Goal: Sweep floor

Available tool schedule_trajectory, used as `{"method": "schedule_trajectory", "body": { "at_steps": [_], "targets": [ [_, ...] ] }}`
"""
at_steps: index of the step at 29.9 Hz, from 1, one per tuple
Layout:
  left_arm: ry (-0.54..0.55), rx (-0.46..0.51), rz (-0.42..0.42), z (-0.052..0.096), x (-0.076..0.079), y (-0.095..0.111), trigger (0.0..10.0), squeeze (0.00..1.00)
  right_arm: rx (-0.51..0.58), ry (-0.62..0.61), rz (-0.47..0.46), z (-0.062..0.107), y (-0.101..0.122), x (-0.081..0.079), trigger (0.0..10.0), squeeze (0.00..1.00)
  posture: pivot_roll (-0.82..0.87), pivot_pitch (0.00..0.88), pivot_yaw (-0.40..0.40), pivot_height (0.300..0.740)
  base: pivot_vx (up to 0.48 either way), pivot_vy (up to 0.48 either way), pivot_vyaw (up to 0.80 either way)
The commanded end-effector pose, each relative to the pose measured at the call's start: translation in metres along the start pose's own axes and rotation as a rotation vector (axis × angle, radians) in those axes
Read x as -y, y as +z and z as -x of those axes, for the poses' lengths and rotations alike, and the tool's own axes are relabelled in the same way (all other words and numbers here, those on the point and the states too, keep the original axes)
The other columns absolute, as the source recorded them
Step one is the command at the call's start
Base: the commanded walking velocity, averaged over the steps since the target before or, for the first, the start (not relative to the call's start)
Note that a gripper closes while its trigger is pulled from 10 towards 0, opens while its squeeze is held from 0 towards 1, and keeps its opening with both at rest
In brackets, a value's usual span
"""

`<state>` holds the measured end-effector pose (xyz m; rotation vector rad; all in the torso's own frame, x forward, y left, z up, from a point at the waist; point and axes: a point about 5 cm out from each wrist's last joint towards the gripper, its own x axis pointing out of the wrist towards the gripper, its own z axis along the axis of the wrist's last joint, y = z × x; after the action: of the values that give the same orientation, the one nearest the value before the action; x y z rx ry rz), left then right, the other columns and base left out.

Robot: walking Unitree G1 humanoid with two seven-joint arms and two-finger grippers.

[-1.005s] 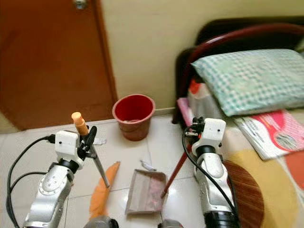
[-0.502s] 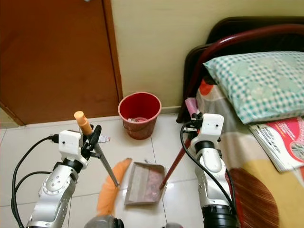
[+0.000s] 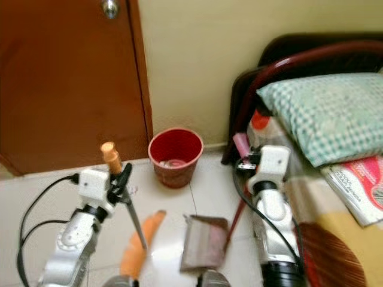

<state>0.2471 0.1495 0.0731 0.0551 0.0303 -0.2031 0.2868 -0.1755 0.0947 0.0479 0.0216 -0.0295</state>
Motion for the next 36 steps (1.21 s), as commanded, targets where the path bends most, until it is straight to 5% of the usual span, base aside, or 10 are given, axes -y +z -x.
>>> {"method": "schedule_trajectory", "body": {
  "at_steps": [1,5,6,17,26,36],
  "targets": [
    [0.007,0.012,-0.027,0.0,0.001,0.004,10.0,0.0,0.043,-0.021,0.003,-0.003,0.012,0.008,10.0,0.0,-0.02,0.099,-0.026,0.74,0.0,0.0,0.0],
    [0.004,-0.001,-0.035,0.002,0.001,0.0,10.0,0.0,0.059,-0.023,0.018,-0.008,0.018,0.009,10.0,0.0,-0.03,0.106,-0.026,0.74,0.0,0.0,0.0],
    [0.036,0.014,-0.113,0.001,0.0,0.002,10.0,0.0,0.061,-0.03,0.029,-0.01,0.019,0.01,10.0,0.0,-0.03,0.108,-0.026,0.74,0.0,0.0,0.0],
    [0.057,0.026,-0.108,-0.01,-0.003,0.007,10.0,0.0,0.138,-0.064,0.231,-0.049,0.049,0.021,10.0,0.0,-0.02,0.109,-0.031,0.74,0.0,0.0,0.0],
    [0.055,0.021,-0.104,-0.013,-0.004,0.007,10.0,0.0,0.089,0.054,0.4,-0.064,0.031,-0.015,10.0,0.0,-0.01,0.116,-0.039,0.74,0.0,0.0,0.0],
    [0.033,0.031,-0.094,-0.019,-0.003,0.012,10.0,0.0,0.0,0.191,0.431,-0.059,-0.002,-0.062,10.0,0.0,0.02,0.118,-0.05,0.74,0.0,0.0,0.0]
  ]
}}
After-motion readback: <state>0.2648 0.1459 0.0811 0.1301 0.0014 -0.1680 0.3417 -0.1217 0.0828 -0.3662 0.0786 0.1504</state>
